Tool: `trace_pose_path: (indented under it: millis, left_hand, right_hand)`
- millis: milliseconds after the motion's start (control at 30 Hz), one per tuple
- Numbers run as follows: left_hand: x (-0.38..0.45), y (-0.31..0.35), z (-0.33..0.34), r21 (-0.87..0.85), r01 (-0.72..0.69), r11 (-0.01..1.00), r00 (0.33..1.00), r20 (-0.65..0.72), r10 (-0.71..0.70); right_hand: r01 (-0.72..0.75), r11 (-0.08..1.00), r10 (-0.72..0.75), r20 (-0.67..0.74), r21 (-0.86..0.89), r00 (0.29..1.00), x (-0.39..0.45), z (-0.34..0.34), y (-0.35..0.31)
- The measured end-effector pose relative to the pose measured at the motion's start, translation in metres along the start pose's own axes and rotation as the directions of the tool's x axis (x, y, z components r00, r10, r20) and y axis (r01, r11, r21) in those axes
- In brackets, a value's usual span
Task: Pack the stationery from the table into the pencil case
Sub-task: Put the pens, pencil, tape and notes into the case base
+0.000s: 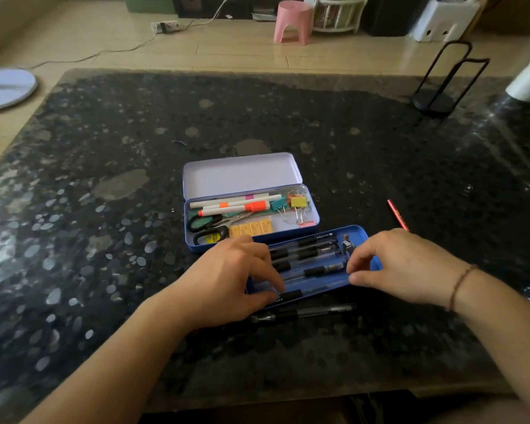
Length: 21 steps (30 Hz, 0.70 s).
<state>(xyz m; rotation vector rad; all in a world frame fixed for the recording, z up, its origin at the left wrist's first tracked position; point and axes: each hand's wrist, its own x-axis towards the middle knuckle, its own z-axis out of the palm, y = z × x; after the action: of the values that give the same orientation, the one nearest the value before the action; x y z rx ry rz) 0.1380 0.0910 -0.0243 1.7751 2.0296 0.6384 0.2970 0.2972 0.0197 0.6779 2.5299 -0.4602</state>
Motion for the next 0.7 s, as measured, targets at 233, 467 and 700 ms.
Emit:
trace_pose_path:
  millis: [233,467,700]
  left_hand:
    - [0.002,-0.001,0.004,0.111,-0.021,0.994,1.000,-0.004,0.022]
    - [0.002,-0.002,0.010,0.164,-0.016,0.986,0.999,-0.031,0.021]
    - [0.003,0.001,0.015,0.176,0.025,0.984,0.996,-0.091,-0.009]
  right_hand:
    - [-0.013,0.999,0.013,-0.010,0.053,1.000,0.007,0.007,0.001]
    - [-0.020,0.998,0.029,-0.172,0.058,0.985,0.020,0.010,0.002]
    - [0.056,0.998,-0.058,-0.190,-0.014,0.980,0.021,0.011,-0.002]
